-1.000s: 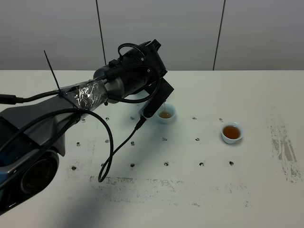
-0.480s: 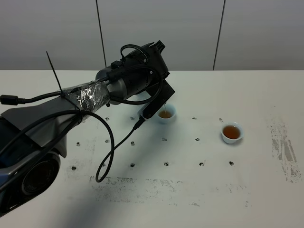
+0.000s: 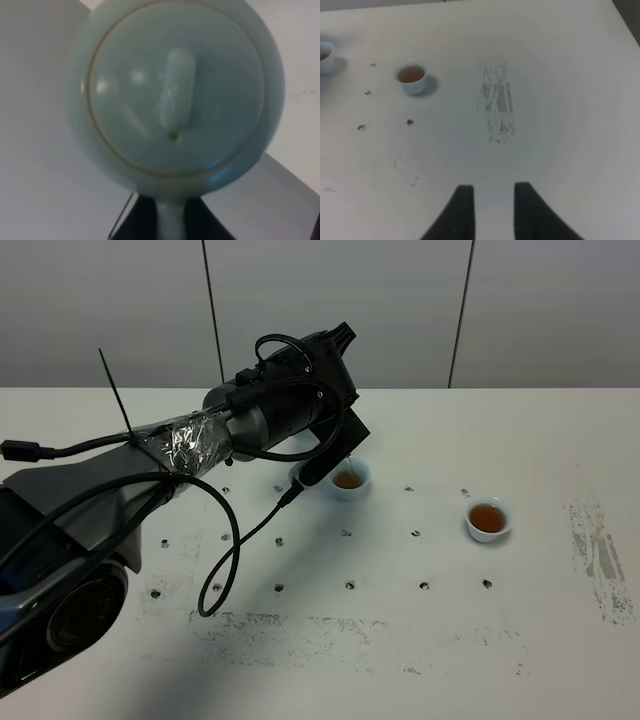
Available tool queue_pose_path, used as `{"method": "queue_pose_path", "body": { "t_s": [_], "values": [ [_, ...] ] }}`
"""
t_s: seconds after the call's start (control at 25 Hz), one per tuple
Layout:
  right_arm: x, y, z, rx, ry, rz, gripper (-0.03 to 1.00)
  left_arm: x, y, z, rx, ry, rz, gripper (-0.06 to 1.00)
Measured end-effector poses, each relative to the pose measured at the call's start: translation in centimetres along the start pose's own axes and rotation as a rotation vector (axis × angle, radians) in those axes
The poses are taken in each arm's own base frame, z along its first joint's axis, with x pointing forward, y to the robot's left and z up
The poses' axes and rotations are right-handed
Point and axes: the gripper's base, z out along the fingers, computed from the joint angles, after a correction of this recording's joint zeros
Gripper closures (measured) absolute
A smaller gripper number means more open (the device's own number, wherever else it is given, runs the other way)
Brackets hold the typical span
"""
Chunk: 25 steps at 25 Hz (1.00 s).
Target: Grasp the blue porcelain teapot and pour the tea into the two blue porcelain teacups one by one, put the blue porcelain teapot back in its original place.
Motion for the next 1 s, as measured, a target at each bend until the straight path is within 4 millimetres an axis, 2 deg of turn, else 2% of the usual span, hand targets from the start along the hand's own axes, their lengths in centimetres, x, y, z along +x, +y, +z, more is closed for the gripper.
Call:
{"method": "queue_pose_path", "body": {
  "t_s": [1.0],
  "values": [
    [0.0,0.0,0.0,0.0,0.0,0.0,0.76,0.01,0.13,0.21,-0.031,0.036,0.052,0.83]
  ]
}}
